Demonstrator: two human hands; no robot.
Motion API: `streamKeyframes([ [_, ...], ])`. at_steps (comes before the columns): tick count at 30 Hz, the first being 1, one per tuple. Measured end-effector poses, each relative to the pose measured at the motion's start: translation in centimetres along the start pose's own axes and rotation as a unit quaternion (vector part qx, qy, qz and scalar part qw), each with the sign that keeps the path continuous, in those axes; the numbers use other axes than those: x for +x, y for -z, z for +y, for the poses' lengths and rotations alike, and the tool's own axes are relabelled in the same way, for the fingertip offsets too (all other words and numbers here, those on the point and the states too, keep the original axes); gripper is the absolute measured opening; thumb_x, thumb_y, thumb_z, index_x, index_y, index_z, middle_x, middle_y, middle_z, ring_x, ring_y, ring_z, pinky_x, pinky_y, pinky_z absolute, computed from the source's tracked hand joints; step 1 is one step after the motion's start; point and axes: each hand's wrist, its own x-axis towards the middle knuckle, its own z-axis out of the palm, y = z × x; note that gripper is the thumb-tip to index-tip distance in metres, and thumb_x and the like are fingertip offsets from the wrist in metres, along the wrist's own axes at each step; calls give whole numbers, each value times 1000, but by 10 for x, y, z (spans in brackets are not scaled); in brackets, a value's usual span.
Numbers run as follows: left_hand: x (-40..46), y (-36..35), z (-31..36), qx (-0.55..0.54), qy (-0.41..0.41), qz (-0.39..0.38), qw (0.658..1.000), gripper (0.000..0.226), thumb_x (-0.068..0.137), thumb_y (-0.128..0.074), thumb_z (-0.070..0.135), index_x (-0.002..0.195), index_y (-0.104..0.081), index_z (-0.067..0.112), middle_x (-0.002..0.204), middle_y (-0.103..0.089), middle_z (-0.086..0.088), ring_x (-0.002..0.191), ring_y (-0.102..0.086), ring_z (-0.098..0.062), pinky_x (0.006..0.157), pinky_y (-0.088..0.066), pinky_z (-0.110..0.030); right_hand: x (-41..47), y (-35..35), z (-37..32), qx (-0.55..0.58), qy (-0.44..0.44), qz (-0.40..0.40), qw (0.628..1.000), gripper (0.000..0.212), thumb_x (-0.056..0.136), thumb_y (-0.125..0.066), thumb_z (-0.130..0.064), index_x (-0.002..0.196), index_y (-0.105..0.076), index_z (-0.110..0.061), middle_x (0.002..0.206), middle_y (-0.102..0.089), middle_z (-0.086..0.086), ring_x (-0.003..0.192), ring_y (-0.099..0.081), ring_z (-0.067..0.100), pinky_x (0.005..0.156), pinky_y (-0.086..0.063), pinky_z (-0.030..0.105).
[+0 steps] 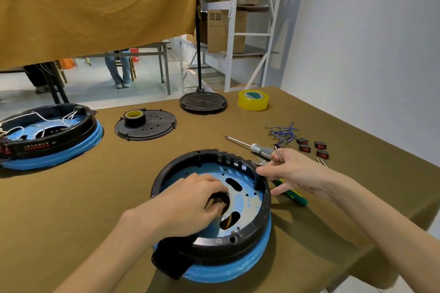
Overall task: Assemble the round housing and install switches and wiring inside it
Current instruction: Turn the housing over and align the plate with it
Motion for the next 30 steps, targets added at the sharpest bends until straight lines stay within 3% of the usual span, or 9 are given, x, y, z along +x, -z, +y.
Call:
streamKeyframes([
  [3, 1, -1, 0, -5, 3, -2, 1000, 46, 104, -48, 45, 149, -43, 43, 143, -49, 20, 130, -39, -6, 111, -39, -33, 1, -2, -3, -29, 6, 2, 1000, 41, 90, -79, -15, 107, -42, -9, 90, -79, -2, 90, -76, 9, 64, -62, 30],
  [6, 0, -2, 2, 0, 4, 0, 1000, 45, 104, -45, 47, 149, -43, 43, 140, -50, 19, 127, -41, -8, 108, -40, -33, 5, -2, -8, -57, 11, 26, 998, 43, 91, -77, -18, 93, -35, -14, 84, -76, -1, 76, -76, 9, 63, -63, 33],
  [11, 2, -2, 6, -19, 15, -12, 1000, 42, 107, -36, 51, 147, -46, 43, 139, -47, 17, 129, -38, -10, 110, -37, -34, 7, -1, -11, -116, 44, 15, 992, 46, 95, -73, -23, 90, -28, -17, 83, -74, -4, 77, -72, 11, 75, -65, 46],
  [15, 2, -6, 22, -70, 13, 3, 997, 42, 107, -28, 54, 140, -52, 44, 134, -47, 21, 130, -39, -4, 111, -34, -31, 10, -2, -8, -133, 54, 16, 989, 43, 99, -68, -27, 89, -27, -18, 75, -71, -15, 72, -70, 3, 71, -65, 41],
  [17, 0, -3, 28, -95, -3, 4, 995, 47, 102, -29, 66, 135, -56, 45, 130, -50, 26, 124, -43, 3, 109, -38, -30, 12, -3, -9, -152, 68, 16, 986, 41, 100, -65, -27, 89, -27, -17, 78, -70, -13, 73, -70, 4, 67, -65, 38],
  [20, -6, 5, 29, -168, -32, -66, 983, 63, 84, -45, 86, 134, -56, 47, 128, -52, 36, 119, -44, 18, 97, -39, -17, 13, -3, -13, -187, 84, 18, 979, 39, 101, -63, -28, 88, -28, -17, 96, -66, -1, 71, -68, 7, 63, -64, 38],
  [22, -9, 7, 29, -142, -65, -102, 982, 67, 83, -57, 80, 140, -52, 46, 132, -47, 40, 122, -38, 22, 95, -35, -10, 14, -2, -16, -215, 95, 13, 972, 37, 102, -61, -29, 88, -28, -19, 105, -67, 1, 69, -66, 5, 60, -63, 38],
  [26, -8, 6, 39, -132, -88, -78, 984, 51, 91, -59, 63, 138, -50, 45, 130, -52, 31, 121, -43, 14, 93, -34, 0, 17, 0, -19, -236, 107, 1, 966, 36, 104, -58, -28, 88, -27, -19, 107, -67, -2, 70, -71, 9, 50, -59, 33],
  [30, -9, 2, 45, -128, -75, -69, 987, 44, 93, -55, 62, 132, -53, 42, 122, -56, 21, 115, -46, 2, 101, -42, -21, 23, 0, -21, -247, 111, -5, 963, 34, 104, -58, -29, 89, -29, -19, 109, -65, -1, 70, -72, 10, 44, -54, 29],
])
